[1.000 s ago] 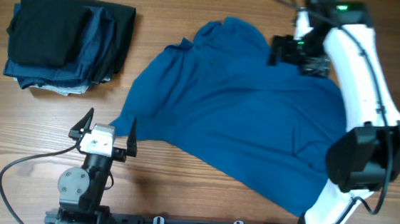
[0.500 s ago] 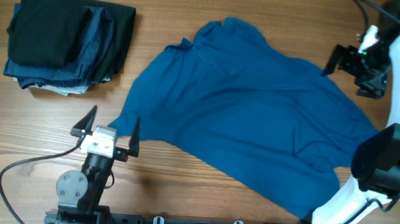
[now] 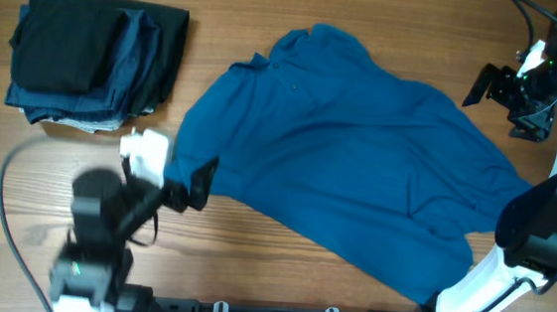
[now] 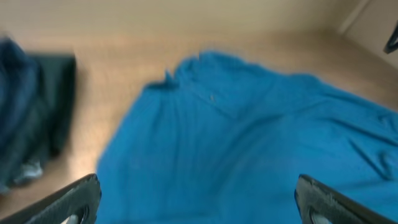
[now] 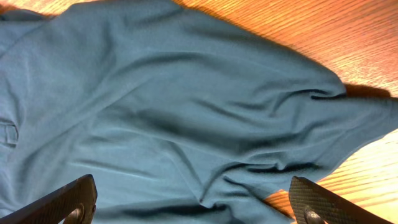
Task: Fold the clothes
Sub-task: 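Grasp the shirt's left shoulder with left gripper, right side with right gripper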
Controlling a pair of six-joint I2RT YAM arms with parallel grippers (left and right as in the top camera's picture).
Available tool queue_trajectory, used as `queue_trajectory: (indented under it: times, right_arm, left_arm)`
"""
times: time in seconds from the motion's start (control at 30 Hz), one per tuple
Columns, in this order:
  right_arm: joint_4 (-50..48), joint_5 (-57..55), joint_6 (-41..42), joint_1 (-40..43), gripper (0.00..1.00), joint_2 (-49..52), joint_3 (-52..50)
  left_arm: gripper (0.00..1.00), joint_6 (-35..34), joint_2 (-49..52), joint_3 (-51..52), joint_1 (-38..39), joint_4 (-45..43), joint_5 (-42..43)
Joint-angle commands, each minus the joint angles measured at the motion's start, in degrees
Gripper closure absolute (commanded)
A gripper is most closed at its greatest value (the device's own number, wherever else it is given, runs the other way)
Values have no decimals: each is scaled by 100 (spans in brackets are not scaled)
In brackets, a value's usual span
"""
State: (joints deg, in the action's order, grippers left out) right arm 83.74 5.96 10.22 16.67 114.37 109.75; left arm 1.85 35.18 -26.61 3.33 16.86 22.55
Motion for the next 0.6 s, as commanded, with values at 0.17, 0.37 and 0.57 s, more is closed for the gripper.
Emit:
queue_trajectory:
  times: [0.17, 0.37, 0.57]
  right_arm:
    - [-72, -2, 26, -9, 0, 42, 37]
    - [-7, 7, 28, -9, 2, 42, 37]
    - [72, 232, 26, -15, 96, 42, 35]
  left_arm:
    - [0, -111, 3851, -3683, 20, 2581, 151]
    - [94, -105, 4988, -3982, 22, 2573, 337]
    - [96, -321, 5689, -3982, 101, 2406, 339]
